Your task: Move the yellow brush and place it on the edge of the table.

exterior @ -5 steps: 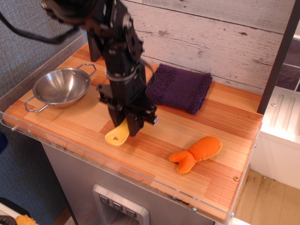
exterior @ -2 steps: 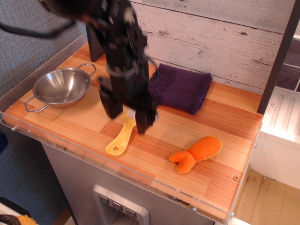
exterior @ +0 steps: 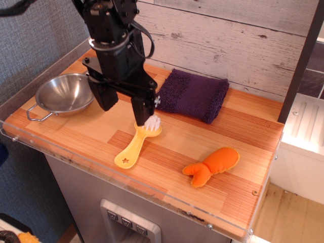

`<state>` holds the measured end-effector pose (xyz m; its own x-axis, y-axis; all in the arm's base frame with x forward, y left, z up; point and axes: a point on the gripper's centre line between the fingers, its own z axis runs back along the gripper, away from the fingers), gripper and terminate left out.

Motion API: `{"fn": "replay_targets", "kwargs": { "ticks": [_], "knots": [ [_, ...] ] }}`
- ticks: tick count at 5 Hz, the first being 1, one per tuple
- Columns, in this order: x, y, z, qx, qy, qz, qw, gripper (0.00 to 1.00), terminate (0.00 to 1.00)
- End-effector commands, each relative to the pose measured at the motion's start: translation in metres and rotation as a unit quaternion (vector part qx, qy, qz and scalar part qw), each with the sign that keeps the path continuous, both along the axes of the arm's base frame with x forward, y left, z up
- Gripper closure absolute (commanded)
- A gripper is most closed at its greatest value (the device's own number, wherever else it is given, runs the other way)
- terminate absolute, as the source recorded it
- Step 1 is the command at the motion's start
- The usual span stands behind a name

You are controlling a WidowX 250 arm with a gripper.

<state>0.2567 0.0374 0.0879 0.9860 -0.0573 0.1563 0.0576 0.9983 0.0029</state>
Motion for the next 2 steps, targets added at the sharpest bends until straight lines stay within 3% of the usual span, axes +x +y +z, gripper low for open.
{"fn": "replay_targets", "kwargs": {
  "ticks": [1,2],
  "knots": [
    [0.0088,0.0054,0.0004,-0.015,0.050,0.005,0.9986,0.00,0.00],
    [0.0088,0.0054,0.0004,-0.015,0.050,0.005,0.9986,0.00,1.00]
  ]
}}
